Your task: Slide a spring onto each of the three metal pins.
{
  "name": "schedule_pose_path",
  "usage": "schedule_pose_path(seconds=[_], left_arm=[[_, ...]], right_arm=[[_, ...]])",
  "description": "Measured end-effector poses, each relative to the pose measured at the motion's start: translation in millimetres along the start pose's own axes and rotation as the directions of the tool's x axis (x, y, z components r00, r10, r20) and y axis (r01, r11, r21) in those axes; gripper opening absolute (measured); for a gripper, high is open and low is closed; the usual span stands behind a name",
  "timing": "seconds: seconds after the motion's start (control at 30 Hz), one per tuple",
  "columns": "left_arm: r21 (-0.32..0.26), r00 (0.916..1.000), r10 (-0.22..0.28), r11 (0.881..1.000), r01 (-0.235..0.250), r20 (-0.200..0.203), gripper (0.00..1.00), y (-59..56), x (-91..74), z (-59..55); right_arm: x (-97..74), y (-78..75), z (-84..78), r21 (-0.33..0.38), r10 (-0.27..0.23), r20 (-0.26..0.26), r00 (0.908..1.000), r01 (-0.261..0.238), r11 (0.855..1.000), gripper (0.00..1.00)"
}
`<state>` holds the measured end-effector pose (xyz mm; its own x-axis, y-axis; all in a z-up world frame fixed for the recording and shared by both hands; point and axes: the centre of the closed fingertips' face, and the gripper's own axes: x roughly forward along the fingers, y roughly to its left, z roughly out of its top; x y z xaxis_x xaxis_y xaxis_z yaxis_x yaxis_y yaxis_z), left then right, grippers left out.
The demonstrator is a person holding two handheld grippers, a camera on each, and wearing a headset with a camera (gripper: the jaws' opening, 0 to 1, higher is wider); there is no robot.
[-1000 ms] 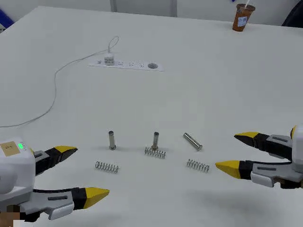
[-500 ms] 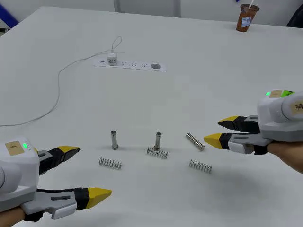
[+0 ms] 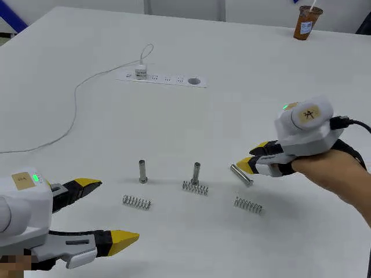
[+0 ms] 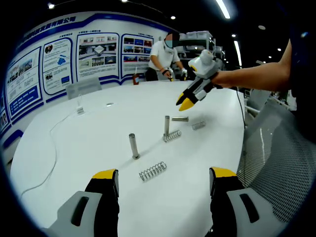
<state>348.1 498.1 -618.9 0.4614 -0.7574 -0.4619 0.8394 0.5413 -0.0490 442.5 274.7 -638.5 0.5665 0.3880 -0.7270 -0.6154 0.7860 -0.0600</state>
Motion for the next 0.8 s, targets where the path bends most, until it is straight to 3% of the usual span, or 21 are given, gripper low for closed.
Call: schedule_pose_path(seconds=[0.33,0.8], left_arm=[[0.000,1.0000,-0.005,1.000,0.005,-0.004,0.76,-0.5,0.0,-1.0],[-0.006,1.0000,-0.006,1.000,0.006,-0.008,0.76,0.9,0.4,-3.8]], right_arm=[[20.5,-3.9,-9.5,0.008,-0.012,-0.096,0.9953,0.013,1.000,0.21],[34.8,-3.0,-19.8,0.031,0.005,-0.173,0.9849,0.000,1.000,0.15]])
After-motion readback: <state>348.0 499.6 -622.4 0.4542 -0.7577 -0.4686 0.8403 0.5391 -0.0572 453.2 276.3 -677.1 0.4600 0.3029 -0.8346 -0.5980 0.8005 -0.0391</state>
